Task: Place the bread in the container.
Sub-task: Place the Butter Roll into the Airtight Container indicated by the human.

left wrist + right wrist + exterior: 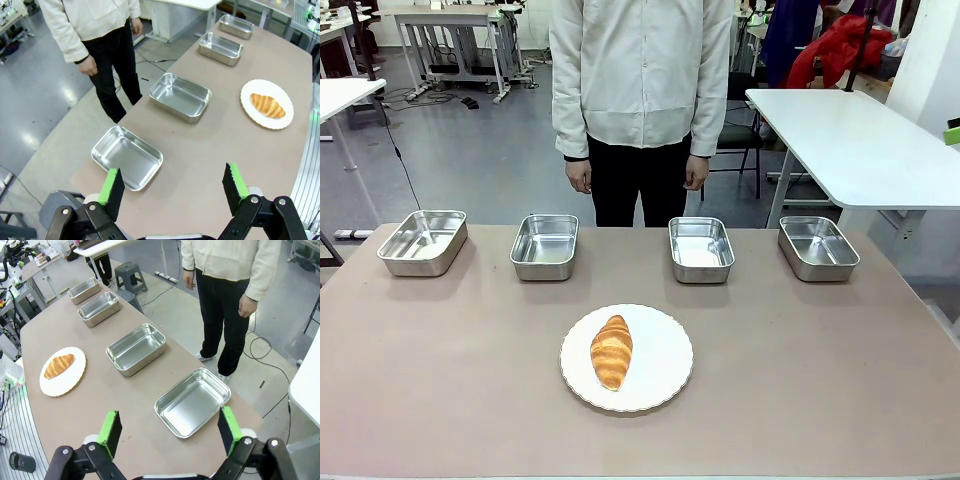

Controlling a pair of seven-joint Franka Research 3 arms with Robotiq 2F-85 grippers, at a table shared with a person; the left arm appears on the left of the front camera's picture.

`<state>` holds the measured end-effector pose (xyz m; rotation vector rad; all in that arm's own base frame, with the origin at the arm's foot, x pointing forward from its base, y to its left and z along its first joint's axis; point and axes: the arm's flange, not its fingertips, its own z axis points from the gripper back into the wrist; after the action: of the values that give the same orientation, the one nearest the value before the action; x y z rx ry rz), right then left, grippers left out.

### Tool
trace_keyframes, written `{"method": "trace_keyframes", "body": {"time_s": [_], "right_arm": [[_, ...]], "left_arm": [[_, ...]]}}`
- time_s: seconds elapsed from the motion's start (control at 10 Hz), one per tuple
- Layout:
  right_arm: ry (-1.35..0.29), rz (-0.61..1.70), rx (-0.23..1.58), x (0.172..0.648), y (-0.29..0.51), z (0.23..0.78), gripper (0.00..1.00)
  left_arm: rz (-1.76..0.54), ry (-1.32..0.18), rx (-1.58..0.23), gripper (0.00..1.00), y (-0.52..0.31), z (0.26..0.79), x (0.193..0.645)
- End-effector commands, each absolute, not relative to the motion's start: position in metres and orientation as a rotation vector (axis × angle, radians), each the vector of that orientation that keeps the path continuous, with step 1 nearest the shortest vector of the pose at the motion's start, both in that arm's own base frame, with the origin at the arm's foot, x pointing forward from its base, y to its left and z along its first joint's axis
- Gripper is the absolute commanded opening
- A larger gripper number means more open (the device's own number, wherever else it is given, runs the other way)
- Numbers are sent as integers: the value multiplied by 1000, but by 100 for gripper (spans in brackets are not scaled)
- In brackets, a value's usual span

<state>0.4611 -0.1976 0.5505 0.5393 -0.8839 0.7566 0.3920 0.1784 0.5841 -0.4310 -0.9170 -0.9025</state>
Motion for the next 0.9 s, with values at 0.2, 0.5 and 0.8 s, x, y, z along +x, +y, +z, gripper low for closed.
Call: {"method": "trace_keyframes", "body": {"time_s": [0.2, 0.5, 0.8], "right_arm": [[-888, 757, 539, 461, -197, 551, 100], [-888, 757, 539, 461, -197, 551, 100], [-888, 757, 539, 461, -197, 551, 100]], "left_arm": [[-917, -923, -431, 100, 179, 585, 391], [-917, -923, -431, 100, 179, 585, 391], [-917, -923, -431, 100, 179, 585, 391]]}}
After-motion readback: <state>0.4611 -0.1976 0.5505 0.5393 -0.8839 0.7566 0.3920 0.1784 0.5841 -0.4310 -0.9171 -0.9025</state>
